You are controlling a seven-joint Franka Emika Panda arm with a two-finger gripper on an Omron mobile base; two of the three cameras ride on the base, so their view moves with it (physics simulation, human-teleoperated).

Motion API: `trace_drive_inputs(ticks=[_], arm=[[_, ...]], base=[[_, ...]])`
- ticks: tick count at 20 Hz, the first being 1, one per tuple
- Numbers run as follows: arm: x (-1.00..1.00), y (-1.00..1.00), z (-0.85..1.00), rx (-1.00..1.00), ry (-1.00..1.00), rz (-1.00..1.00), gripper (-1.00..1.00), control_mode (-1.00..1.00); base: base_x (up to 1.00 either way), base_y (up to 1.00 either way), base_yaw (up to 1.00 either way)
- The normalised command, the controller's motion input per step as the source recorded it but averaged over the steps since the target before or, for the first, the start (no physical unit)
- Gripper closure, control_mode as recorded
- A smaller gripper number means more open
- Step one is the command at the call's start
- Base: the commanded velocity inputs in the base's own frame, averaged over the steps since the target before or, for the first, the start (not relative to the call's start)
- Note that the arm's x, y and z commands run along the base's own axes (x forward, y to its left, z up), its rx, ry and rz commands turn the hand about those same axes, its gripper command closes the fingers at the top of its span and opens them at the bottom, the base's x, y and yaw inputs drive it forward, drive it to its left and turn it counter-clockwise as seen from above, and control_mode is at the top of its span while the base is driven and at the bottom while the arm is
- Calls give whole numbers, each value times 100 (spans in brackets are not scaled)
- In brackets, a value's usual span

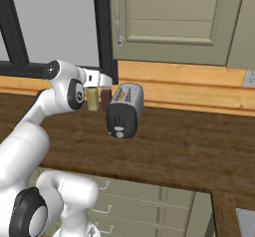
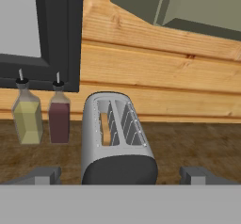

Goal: Start the toaster. Once the lever pops up, take the bread to the plate on the dining counter.

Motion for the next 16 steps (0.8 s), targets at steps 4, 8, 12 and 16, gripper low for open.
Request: trace_drive_inputs(ticks=[4,8,12,16], arm=[[0,0,0,0,0,0,-100,-100],[0,0,0,0,0,0,-100,-100],[0,0,0,0,0,0,-100,-100],[0,0,0,0,0,0,-100,-100]], base=[[0,0,0],[0,0,0],[0,0,0],[0,0,0]])
